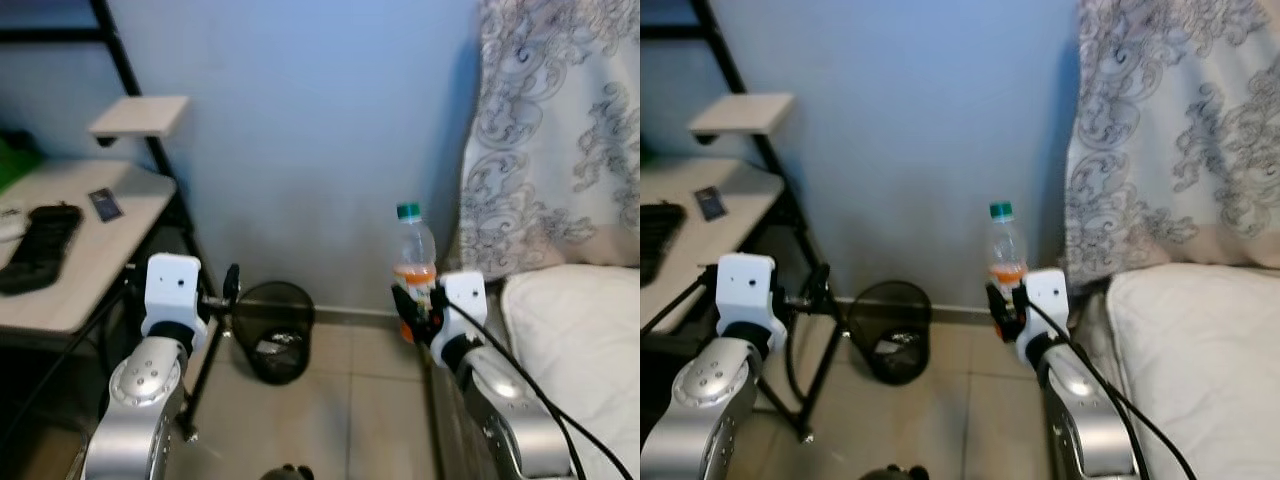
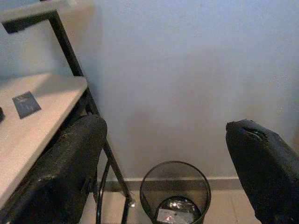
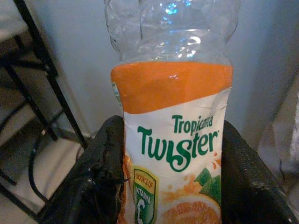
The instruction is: Clean up the room
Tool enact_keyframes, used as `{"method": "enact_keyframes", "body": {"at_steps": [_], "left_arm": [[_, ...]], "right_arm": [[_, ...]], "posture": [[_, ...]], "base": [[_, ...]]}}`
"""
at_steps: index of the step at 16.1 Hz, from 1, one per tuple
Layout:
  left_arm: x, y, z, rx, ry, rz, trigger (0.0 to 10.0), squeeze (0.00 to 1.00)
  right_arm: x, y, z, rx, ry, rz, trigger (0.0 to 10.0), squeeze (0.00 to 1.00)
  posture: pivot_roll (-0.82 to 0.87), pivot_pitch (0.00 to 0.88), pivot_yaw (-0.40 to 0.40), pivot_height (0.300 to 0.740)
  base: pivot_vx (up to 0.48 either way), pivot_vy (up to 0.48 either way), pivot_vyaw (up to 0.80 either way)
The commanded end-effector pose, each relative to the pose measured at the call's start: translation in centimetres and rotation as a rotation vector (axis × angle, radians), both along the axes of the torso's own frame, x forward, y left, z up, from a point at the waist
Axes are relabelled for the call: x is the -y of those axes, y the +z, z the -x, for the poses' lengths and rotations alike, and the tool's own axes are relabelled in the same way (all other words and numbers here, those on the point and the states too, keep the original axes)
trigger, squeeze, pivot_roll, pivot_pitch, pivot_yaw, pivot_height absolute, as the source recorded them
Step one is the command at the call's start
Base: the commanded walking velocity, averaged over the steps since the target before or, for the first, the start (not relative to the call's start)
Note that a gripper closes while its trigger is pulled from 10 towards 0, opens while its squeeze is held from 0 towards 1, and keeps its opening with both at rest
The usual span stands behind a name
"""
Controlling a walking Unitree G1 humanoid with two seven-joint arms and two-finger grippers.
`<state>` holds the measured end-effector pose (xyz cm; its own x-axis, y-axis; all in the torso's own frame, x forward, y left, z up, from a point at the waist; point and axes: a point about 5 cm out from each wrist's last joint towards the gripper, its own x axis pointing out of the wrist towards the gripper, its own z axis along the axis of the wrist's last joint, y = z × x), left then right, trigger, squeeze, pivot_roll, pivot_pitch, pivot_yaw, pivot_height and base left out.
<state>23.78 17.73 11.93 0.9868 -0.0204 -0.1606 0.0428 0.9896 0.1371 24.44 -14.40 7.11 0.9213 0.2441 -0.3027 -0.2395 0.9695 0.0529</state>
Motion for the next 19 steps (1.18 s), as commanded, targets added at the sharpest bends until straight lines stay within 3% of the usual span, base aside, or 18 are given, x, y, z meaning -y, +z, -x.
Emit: {"method": "enact_keyframes", "body": {"at_steps": [1, 19], "left_arm": [[-0.05, 0.17, 0.00, -0.002, -0.006, -0.002, 10.0, 0.00], [-0.35, -0.08, 0.56, -0.025, 0.005, 0.012, 10.0, 0.00]], "right_arm": [[-0.40, 0.53, -0.36, 0.040, 0.004, 0.006, 10.0, 0.00], [-1.02, 0.31, -1.25, 0.053, 0.065, 0.025, 10.0, 0.00]], "posture": [[0.04, 0.000, 0.028, 0.740], [0.06, 0.000, 0.014, 0.740]], "base": [[0.244, 0.000, 0.00], [0.267, 0.000, 0.00]]}}
